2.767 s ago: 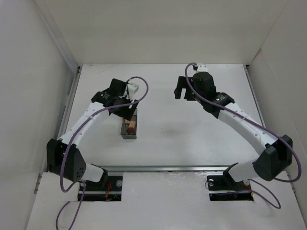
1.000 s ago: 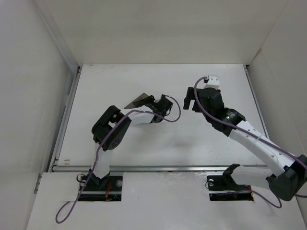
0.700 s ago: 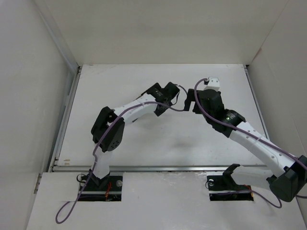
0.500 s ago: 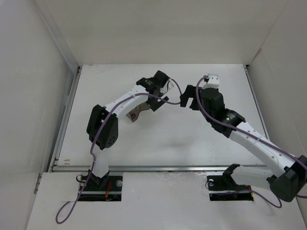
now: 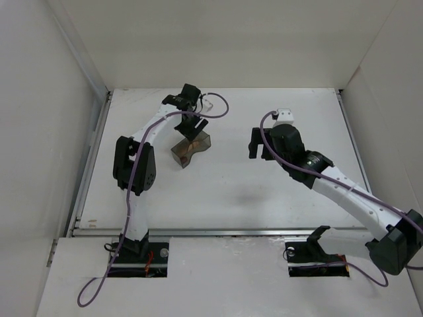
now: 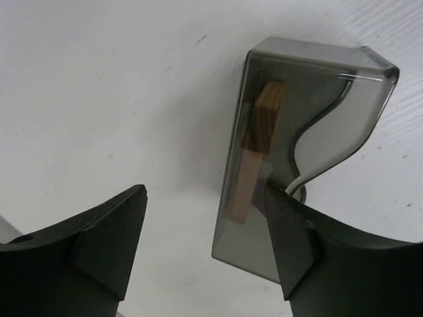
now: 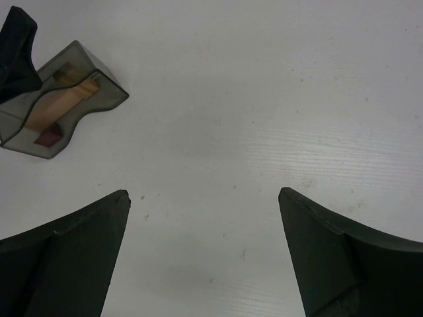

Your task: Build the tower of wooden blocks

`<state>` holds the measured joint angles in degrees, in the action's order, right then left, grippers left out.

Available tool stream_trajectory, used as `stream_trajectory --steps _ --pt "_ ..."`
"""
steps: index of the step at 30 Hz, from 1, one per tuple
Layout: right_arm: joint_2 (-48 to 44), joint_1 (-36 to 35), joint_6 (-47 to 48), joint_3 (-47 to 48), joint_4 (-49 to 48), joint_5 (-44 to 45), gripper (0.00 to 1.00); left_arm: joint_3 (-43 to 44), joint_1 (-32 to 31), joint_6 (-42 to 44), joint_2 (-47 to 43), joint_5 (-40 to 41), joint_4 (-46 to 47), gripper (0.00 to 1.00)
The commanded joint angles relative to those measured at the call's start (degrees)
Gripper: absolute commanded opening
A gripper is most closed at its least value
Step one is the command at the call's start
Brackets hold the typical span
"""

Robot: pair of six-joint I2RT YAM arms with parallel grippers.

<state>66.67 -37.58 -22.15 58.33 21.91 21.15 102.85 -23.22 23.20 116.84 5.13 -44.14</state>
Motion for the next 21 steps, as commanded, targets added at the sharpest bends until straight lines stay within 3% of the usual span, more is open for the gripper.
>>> stream_trajectory --steps 1,21 --pt "0.6 -0.2 1.6 2.5 -0.1 -0.5 1.00 1.3 0.4 1.1 2.4 -5.9 -2.7 0.67" --pt "2.2 -0.2 2.6 3.5 1.0 0.1 1.00 -1.1 0.9 1.7 -0.4 -13.9 -4.3 0.66"
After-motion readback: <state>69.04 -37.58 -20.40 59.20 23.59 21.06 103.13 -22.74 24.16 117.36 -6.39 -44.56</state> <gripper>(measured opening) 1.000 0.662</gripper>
